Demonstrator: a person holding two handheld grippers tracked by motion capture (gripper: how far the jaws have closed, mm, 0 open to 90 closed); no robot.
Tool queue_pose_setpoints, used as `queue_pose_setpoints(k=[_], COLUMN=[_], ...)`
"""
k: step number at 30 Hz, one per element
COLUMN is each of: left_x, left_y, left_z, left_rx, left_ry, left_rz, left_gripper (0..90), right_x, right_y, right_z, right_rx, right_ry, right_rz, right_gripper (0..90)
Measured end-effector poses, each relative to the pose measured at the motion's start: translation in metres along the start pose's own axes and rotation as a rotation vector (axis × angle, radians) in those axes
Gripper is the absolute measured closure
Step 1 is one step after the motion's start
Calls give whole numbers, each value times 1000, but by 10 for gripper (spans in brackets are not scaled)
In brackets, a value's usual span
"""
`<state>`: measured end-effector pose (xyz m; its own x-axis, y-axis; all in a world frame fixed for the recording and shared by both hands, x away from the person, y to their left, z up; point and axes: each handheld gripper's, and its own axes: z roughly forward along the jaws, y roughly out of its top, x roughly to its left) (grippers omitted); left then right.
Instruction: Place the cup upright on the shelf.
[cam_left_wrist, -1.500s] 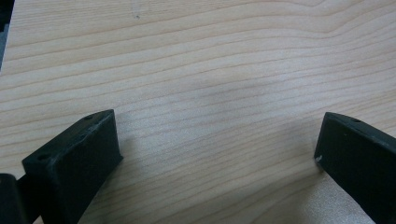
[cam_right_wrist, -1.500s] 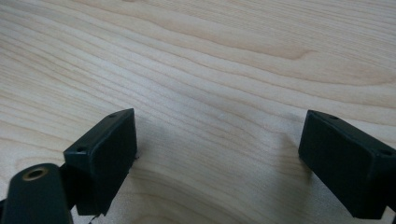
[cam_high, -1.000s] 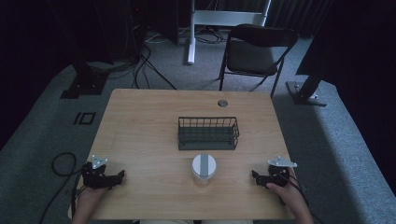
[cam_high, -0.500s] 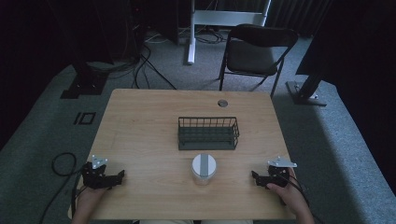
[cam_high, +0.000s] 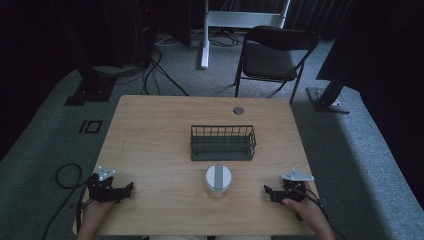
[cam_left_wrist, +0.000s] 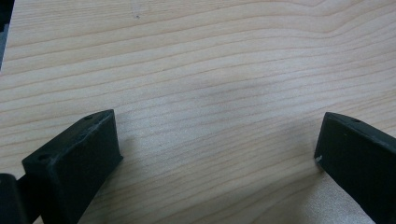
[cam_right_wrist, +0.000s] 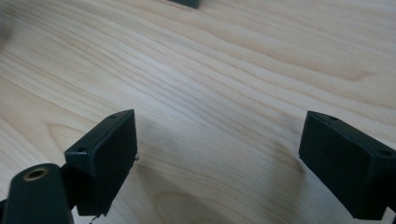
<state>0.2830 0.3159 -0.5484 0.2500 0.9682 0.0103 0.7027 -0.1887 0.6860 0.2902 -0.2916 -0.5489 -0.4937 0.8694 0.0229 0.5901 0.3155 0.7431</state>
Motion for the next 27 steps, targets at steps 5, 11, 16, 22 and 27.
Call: queue_pose_setpoints(k=[5, 11, 16, 22, 27], left_x=[0, 0, 0, 0, 0], left_y=[0, 0, 0, 0, 0], left_z=[0, 0, 0, 0, 0], left_rx=[0, 0, 0, 0, 0], left_ry=[0, 0, 0, 0, 0], left_rz=[0, 0, 0, 0, 0], left_gripper=[2, 2, 2, 2, 2], right_x=[7, 16, 24, 34, 40], right_y=[4, 7, 12, 14, 16], right_z=[-1, 0, 0, 4, 5], right_rx=[-15, -21, -32, -46, -45], right_ry=[14, 48, 70, 89, 102], right_rz=[-16, -34, -46, -54, -76], right_gripper=[111, 111, 111, 111, 112])
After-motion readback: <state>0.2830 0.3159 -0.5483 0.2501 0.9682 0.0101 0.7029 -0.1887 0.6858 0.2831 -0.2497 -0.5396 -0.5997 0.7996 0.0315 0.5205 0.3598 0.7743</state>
